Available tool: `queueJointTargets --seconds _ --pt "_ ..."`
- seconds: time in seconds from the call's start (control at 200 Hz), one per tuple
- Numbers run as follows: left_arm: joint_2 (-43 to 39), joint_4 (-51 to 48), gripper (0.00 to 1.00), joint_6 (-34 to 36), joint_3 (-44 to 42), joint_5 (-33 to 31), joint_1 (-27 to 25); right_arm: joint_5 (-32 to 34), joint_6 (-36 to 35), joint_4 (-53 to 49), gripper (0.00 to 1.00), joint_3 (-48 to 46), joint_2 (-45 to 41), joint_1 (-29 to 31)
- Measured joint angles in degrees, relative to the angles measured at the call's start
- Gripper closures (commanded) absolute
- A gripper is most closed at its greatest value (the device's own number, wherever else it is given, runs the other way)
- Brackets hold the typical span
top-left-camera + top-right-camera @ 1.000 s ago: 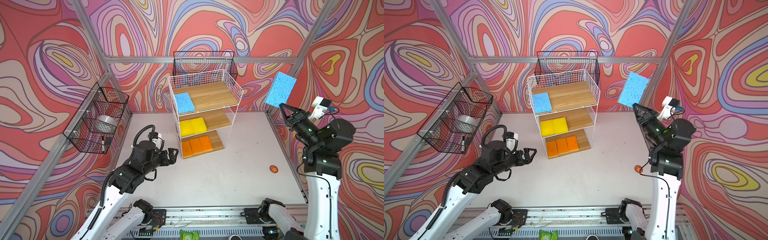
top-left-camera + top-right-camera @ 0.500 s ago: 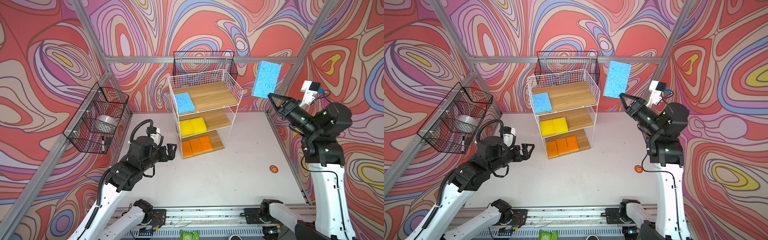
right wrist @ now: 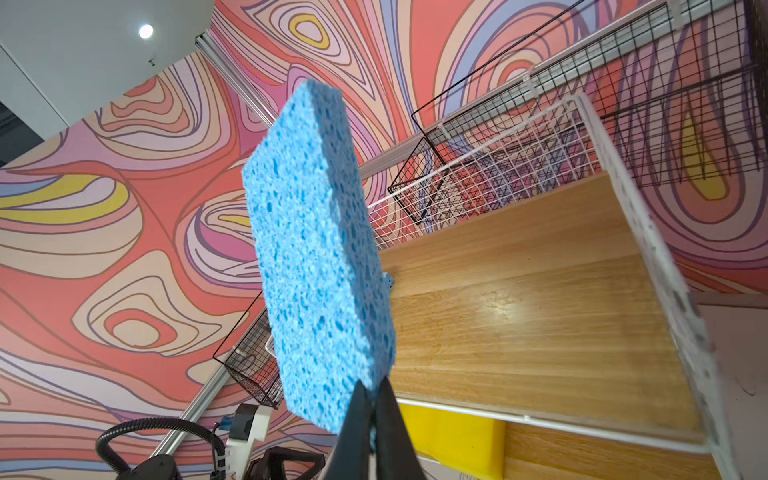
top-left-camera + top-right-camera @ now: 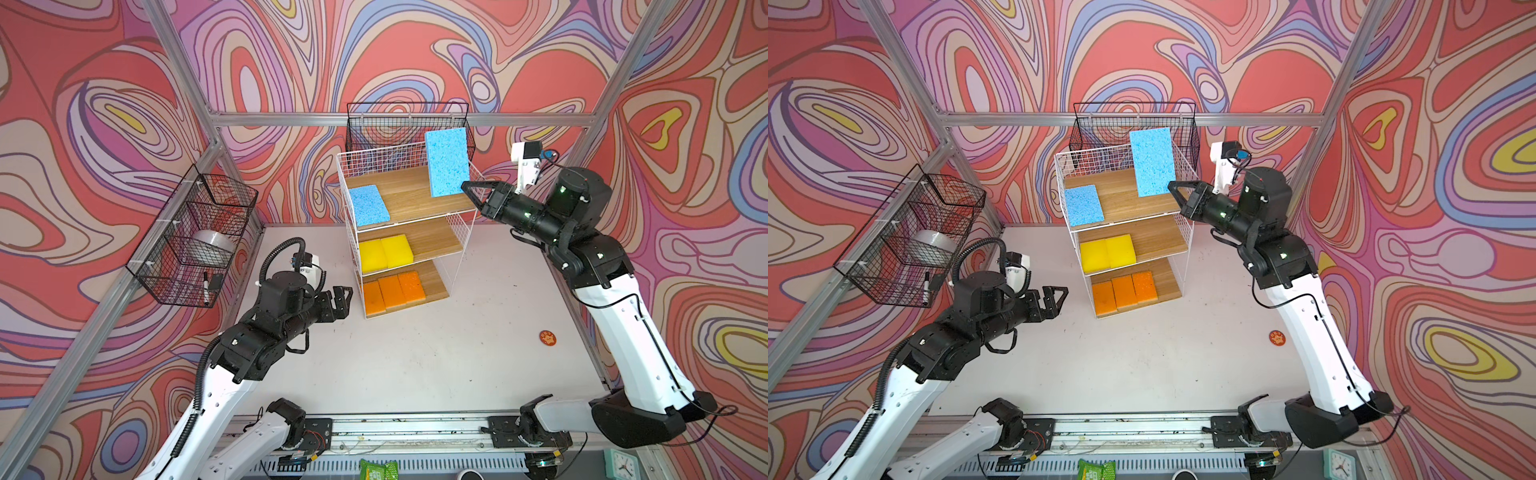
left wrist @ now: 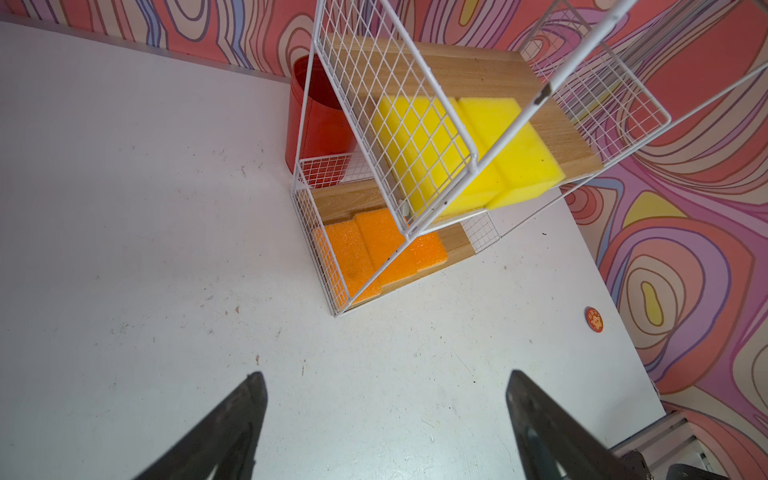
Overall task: Place and organize the cleaning sponges onto the shelf
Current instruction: 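Lift the blue sponge with the right gripper and carry it to the top shelf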
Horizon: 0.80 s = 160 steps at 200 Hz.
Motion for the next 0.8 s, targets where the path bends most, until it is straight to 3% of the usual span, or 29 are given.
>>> queueJointTargets --seconds 0.456,0.801 --pt "0.3 0.3 0.08 0.0 -1.3 -0.5 0.7 5.8 -8.2 -8.4 1.00 14.7 12.4 9.3" --pt "-1.9 0.3 0.08 0.4 -1.9 -1.7 0.7 8.0 -8.6 -11.3 1.00 14.7 14.4 9.5"
